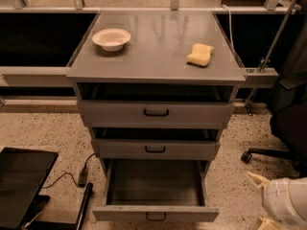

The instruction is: Close bottom drawer

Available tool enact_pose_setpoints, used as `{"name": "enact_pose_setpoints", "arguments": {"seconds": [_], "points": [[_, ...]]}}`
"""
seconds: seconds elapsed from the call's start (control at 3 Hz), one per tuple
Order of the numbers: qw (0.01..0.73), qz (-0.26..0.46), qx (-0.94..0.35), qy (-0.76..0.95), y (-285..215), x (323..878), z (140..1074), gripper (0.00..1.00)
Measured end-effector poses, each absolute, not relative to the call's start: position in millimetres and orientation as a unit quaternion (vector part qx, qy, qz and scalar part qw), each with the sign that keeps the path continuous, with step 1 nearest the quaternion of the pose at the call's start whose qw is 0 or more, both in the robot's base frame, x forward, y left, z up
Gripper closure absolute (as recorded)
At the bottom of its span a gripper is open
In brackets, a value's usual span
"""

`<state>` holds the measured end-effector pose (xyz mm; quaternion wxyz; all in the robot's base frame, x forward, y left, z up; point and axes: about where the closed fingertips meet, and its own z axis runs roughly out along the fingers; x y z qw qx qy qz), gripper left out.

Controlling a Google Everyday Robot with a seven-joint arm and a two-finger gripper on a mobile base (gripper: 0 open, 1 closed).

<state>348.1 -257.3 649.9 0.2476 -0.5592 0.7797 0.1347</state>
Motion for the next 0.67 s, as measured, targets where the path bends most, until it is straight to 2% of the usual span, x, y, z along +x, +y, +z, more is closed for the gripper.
{"name": "enact_pose_setpoints", "arguments": {"seconds": [0.33, 0.67], "points": [[0.239, 0.175, -0.562, 0.773, -239, 355, 570, 0.00], [0.204, 0.182, -0.593, 0.757, -214, 376, 524, 0.00]]}}
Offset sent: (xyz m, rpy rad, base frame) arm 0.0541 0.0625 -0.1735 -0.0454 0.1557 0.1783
